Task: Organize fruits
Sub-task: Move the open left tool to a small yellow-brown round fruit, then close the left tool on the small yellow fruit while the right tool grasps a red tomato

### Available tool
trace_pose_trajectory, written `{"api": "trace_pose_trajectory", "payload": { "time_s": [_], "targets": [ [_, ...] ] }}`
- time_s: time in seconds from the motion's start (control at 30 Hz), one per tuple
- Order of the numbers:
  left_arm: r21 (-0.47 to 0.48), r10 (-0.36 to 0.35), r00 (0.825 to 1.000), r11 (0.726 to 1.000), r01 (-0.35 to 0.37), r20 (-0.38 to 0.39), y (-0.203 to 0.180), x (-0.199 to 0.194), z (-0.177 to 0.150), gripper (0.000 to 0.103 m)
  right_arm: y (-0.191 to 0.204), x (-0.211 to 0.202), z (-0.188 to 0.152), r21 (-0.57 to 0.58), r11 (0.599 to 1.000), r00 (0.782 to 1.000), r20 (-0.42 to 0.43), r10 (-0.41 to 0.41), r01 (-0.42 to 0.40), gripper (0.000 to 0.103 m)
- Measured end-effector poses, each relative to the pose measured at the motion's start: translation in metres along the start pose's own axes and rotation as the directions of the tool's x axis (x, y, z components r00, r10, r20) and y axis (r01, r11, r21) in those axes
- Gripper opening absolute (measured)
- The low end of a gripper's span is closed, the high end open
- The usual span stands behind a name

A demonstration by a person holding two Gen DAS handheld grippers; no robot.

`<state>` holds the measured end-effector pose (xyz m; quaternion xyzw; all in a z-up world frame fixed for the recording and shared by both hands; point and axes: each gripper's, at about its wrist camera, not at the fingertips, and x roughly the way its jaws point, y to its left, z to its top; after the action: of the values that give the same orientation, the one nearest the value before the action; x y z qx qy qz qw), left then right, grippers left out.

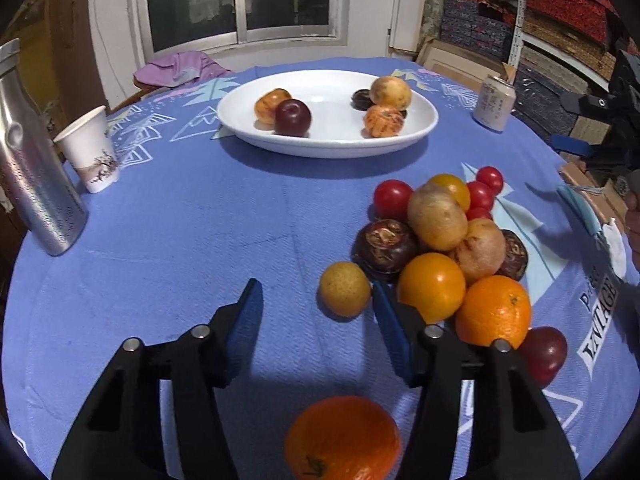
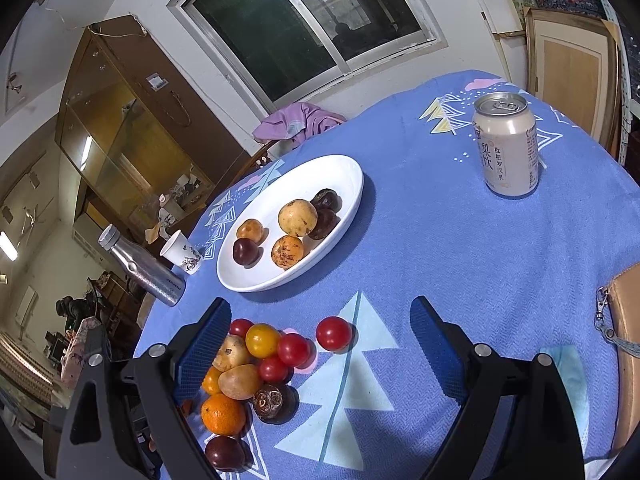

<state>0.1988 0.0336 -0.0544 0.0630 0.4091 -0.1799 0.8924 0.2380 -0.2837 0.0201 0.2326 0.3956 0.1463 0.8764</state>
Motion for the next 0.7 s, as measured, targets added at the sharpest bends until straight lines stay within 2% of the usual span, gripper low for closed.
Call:
{"api": "trace_pose_trajectory", "payload": {
  "time_s": [0.07, 0.17, 0.4, 0.6, 0.7],
  "targets": [
    [0.013, -0.016, 1.000, 1.000, 0.016, -0.012, -0.004, 0.003, -0.001, 0.050, 0.000, 0.000, 0.000, 0.002, 1.000, 1.000, 0.002, -0.001, 0.001, 0.092],
    [0.045, -0.030, 0.999, 0.999, 0.031, -0.011, -0.012, 0.002, -0.002, 0.041, 0.000, 0.000, 0.000, 0.001, 1.000, 1.000, 0.002, -0.001, 0.001, 0.092],
    [0.050, -0.038, 0.999, 0.998, 0.038, -0.011, -0.014, 0.004, -0.001, 0.034, 0.001, 0.001, 0.001, -0.007, 1.000, 1.000, -0.007, -0.008, 0.008, 0.092],
    [-0.027, -0.032, 0.999, 0.999, 0.031, -0.027, -0.003, 0.013, 0.005, 0.034, 0.003, 0.008, -0.001, -0.027, 0.999, 0.999, -0.026, -0.022, 0.021, 0.092],
    [-0.030, -0.024, 0.999, 0.999, 0.023, -0.027, -0.003, 0.014, 0.006, 0.034, 0.005, 0.013, -0.003, -0.038, 0.999, 0.999, -0.039, -0.032, 0.030, 0.092]
  ]
}}
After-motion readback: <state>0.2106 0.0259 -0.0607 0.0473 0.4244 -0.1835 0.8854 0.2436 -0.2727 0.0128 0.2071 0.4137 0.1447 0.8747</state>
